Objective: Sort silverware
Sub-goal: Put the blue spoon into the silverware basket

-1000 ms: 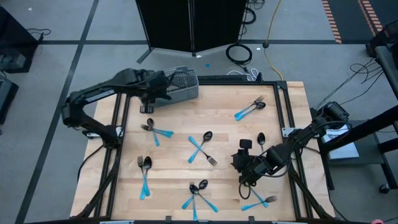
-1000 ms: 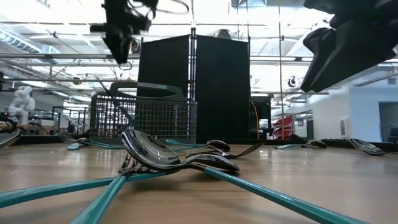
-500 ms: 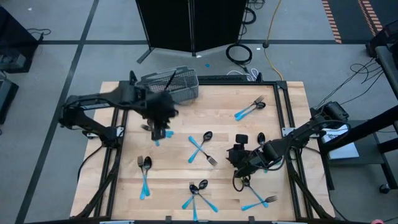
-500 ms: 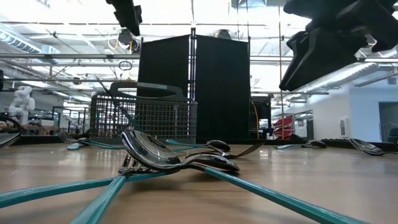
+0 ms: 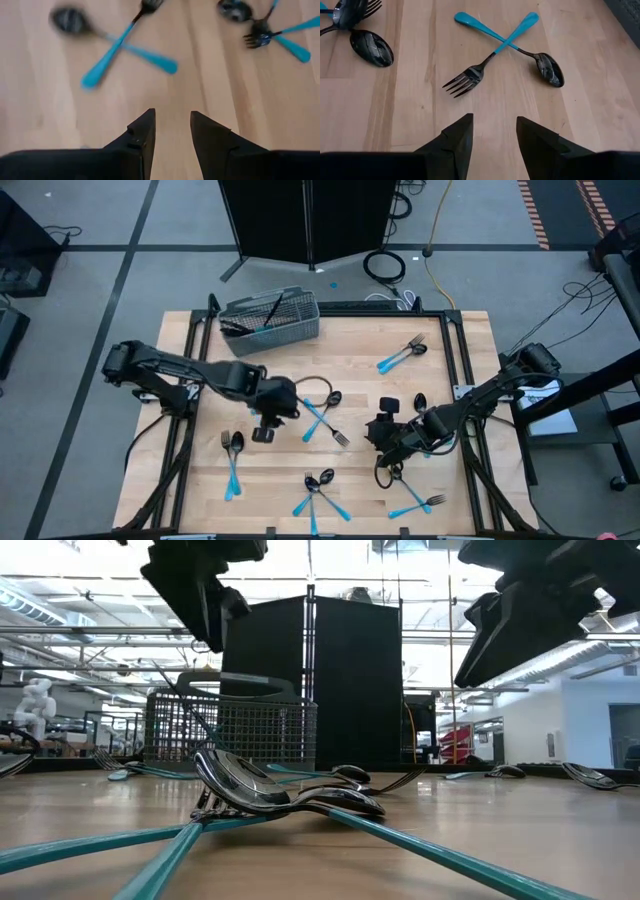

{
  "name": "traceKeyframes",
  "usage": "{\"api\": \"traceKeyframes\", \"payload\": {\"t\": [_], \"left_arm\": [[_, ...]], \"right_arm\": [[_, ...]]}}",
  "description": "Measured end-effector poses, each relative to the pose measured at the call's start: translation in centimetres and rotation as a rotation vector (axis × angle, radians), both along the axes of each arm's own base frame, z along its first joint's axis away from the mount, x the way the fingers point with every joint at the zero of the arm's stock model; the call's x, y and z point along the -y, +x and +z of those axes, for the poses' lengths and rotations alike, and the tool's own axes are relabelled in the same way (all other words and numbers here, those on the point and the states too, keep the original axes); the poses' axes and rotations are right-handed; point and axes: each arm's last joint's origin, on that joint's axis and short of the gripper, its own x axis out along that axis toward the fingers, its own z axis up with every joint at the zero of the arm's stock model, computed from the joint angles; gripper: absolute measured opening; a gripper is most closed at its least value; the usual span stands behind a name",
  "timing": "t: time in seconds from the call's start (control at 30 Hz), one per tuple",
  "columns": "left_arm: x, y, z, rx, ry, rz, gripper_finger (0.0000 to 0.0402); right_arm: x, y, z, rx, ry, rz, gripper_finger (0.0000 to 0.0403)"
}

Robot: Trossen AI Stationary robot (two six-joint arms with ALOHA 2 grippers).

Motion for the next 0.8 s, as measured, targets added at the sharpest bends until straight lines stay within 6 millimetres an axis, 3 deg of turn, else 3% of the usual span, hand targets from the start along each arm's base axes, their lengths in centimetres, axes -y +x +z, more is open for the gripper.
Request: {"api": "traceKeyframes", "payload": {"t": [0.2, 0.4, 0.6, 0.8], "left_arm": [[1.4, 3.0, -2.6, 0.194, 0.045, -0.162, 0.0118], [1.8, 6.2, -5.9, 0.278, 0.111, -0.280, 0.0118], [0.2, 8.3, -8.8, 0.320, 0.183, -0.337, 0.0118], [-2.5, 9.1, -10.7, 0.287, 0.146, -0.305, 0.0118]], "right_arm": [[0.0, 0.0, 0.0, 0.006, 0.031, -0.037, 0.0144], [-0.2, -0.4, -0.2, -0.015, 0.082, -0.073, 0.0144], [-0.8, -1.0, -0.4, -0.029, 0.110, -0.103, 0.0144], [-1.4, -1.4, -0.4, -0.023, 0.121, -0.101, 0.0144]]}}
